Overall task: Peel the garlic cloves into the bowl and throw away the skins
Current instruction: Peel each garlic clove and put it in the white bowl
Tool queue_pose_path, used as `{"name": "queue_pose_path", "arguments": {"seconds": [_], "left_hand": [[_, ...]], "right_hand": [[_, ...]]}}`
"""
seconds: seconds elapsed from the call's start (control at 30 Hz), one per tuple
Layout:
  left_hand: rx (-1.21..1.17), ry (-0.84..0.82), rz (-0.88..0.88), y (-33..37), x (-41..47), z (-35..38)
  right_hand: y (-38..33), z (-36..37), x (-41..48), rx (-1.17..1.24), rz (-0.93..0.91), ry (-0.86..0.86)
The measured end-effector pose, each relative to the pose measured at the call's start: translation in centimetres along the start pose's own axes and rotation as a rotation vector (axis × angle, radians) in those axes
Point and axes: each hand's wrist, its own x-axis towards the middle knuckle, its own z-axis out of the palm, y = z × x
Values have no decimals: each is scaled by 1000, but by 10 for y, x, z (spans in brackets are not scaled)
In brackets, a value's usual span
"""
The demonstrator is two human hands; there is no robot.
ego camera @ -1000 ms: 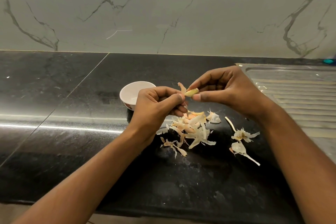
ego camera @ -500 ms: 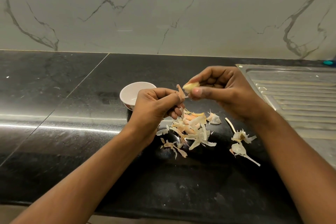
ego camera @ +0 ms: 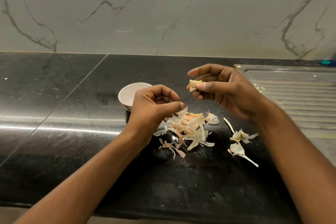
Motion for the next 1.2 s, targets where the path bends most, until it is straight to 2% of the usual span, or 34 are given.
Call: {"name": "queue_pose_path", "arguments": {"seconds": [0.27, 0.57, 0.97, 1.2], "left_hand": [[-70, -4, 72, 0, 2, 1], [-16, 18, 38, 0, 2, 0], [-3, 49, -6, -1, 2, 0], [-9, 55, -29, -1, 2, 0]], "right_hand": [[3, 4, 0, -169, 35, -23], [1, 7, -2, -336, -13, -7], [9, 12, 2, -628, -226, 52], [10, 13, 2, -624, -220, 49]]}}
